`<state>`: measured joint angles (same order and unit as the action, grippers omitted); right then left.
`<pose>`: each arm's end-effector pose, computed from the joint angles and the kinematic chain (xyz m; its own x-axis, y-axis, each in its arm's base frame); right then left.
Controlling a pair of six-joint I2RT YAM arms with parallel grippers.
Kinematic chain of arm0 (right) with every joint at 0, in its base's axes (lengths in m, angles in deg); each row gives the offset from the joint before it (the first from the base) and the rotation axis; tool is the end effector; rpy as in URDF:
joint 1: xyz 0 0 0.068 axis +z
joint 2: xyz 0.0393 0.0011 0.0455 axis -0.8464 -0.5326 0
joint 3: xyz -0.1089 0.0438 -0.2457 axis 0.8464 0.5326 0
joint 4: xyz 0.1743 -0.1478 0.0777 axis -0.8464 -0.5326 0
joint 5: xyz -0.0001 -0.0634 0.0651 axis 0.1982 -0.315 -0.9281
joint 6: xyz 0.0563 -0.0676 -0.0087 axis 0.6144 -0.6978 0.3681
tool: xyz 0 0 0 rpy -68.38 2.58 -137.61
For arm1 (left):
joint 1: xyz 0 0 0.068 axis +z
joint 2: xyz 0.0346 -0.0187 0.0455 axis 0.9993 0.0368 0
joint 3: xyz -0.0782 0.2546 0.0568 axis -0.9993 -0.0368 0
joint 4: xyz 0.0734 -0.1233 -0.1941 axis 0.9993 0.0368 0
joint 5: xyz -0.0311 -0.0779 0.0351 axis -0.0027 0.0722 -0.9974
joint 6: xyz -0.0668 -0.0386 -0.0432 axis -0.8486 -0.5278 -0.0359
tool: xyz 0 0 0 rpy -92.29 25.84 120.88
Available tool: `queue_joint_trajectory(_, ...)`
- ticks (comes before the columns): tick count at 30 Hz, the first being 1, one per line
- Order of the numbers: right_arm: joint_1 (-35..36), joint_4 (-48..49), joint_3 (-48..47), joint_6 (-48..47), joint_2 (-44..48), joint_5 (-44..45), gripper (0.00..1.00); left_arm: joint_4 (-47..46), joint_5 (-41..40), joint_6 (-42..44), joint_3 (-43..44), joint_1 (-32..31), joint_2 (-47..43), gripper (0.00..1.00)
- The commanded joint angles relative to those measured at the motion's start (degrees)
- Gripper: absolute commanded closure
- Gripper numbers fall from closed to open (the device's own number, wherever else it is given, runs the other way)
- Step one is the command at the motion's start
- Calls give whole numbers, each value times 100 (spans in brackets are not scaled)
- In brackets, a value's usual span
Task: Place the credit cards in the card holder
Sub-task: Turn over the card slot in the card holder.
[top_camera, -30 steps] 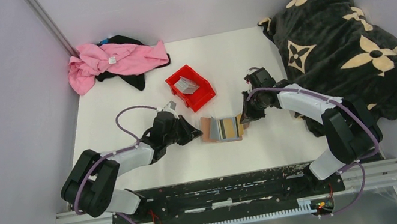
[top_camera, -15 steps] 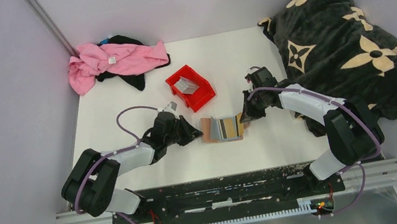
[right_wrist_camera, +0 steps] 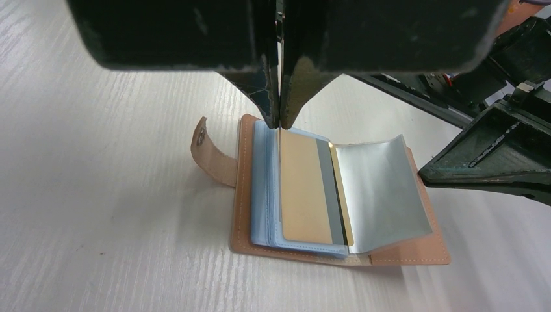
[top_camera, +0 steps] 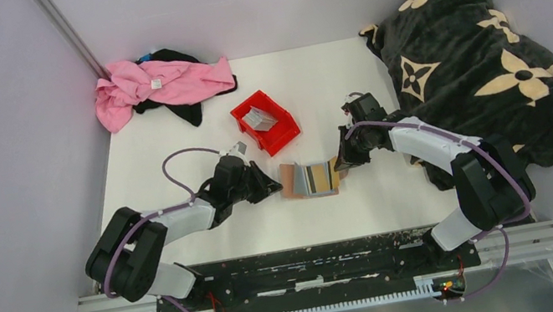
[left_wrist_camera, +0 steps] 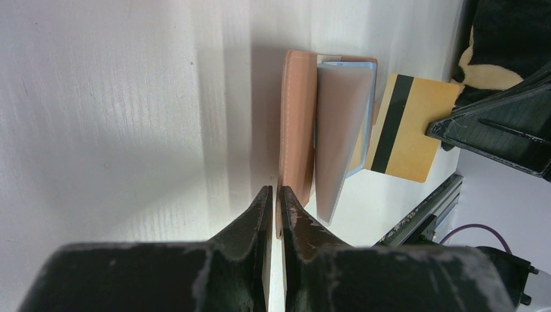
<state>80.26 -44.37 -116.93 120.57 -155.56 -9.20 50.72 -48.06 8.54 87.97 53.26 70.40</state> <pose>0.2639 0.1348 0.1708 -0.9474 0.2254 -0.2271 0.0842 0.8604 0.5025 0.2258 -0.1760 0.1366 -0.8530 -0.3474 -0.3896 0.0336 0.7083 -0.7052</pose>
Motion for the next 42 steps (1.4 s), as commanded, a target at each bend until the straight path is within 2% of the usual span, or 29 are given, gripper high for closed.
queue_joint_trajectory(1, -38, -35, -154, -75, 205, 78, 99, -74, -55, 367, 145, -35, 24, 85)
queue_joint_trajectory(42, -94, 314, 28, -107, -251, -284, 99, -48, -50, 376, 181, -35, 134, 86)
